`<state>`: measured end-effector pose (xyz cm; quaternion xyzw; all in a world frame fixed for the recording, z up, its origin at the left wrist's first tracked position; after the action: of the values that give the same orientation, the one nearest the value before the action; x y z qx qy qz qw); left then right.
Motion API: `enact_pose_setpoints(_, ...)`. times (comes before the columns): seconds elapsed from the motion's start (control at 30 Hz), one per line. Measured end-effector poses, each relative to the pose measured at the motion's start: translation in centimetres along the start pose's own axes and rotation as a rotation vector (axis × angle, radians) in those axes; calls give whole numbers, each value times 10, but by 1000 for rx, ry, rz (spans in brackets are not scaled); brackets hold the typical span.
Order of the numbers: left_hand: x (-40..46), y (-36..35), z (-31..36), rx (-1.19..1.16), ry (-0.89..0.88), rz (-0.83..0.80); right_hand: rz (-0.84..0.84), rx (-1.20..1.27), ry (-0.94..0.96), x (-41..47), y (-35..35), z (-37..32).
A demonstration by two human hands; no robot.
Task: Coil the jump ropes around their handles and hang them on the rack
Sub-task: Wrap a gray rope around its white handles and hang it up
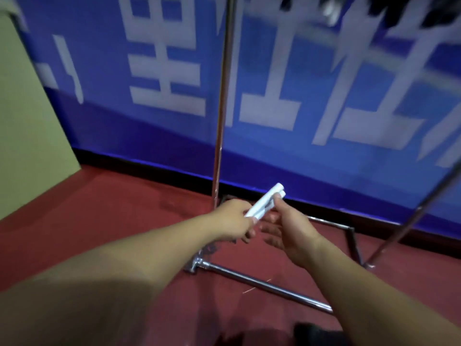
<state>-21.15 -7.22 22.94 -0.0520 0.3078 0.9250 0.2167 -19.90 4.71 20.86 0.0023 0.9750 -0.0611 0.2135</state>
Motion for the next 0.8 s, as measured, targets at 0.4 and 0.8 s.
enact_pose_setpoints(0.4, -100, -27, 129, -256, -274, 72, 54, 31, 365, -151, 69, -95)
enact_pose_setpoints(0.8, -76, -17, 122, -311, -129, 186, 57, -22, 312, -147, 112, -97)
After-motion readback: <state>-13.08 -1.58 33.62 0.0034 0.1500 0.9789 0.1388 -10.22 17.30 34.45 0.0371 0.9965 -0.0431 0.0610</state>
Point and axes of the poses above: each hand's wrist, its own x-axis towards the middle knuckle, its own y-axis out of the back of the hand, z = x × y, the point moved 8 cm from there along x, towards the middle knuckle, and after that the axes turned 1 degree about -z, right-handed, at the moved point
